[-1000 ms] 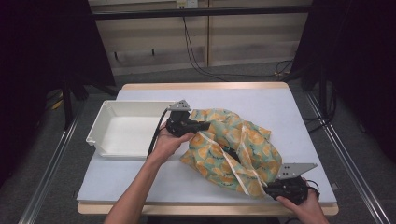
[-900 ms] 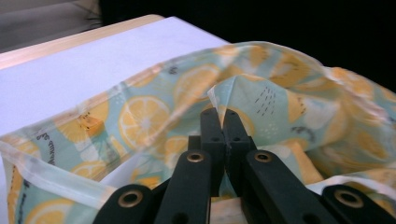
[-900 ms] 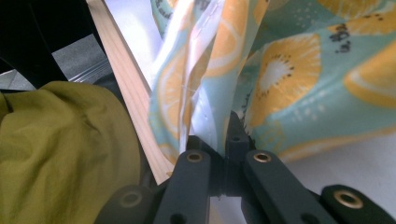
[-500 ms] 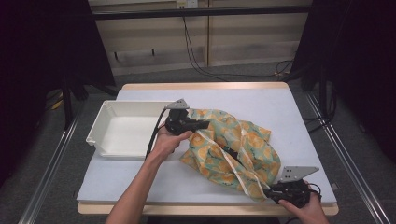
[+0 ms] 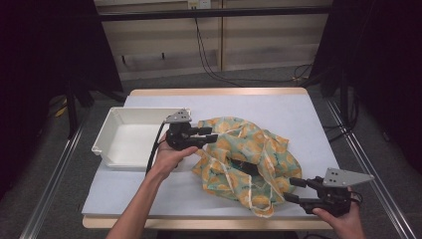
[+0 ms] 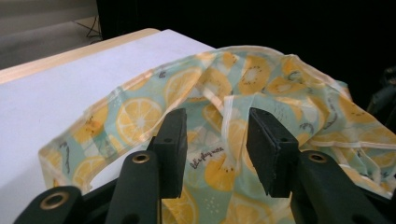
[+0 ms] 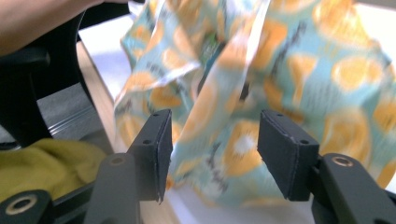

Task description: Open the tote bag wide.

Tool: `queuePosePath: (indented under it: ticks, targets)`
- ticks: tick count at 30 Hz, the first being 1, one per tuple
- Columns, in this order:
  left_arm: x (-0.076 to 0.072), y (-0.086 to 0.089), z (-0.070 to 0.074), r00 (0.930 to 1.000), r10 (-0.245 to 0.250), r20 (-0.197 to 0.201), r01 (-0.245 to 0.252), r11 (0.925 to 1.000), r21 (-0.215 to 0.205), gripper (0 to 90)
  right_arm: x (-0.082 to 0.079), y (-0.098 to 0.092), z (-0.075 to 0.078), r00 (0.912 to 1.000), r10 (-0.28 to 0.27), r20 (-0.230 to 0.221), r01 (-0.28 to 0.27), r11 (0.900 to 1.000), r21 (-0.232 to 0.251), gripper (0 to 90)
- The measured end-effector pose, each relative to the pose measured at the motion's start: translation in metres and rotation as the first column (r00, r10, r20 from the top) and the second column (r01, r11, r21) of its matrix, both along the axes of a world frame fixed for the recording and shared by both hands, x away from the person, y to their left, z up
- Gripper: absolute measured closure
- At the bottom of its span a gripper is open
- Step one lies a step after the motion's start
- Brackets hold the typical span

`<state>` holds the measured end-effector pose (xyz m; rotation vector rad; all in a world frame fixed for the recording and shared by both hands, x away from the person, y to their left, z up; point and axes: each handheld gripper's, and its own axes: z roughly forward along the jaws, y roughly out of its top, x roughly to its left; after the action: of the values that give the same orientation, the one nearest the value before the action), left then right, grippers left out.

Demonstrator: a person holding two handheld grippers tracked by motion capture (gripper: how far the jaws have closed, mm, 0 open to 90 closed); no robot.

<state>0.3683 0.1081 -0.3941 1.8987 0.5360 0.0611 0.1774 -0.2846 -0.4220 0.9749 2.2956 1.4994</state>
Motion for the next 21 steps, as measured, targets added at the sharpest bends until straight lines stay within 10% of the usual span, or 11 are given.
queuePosePath:
  ticks: [13,21]
  targets:
    - [-0.043,-0.019,0.012,0.9888,-0.135,0.064,0.136,0.9907,-0.009,60.9,0.066,0.043,0.039,0.996,0.053,0.072,-0.054,0.999,0.005,49.5]
    - [-0.065,-0.04,-0.012,0.968,-0.25,0.016,0.249,0.9664,0.064,51.7,0.097,0.07,0.013,0.9962,0.087,-0.002,-0.086,0.989,-0.116,38.4]
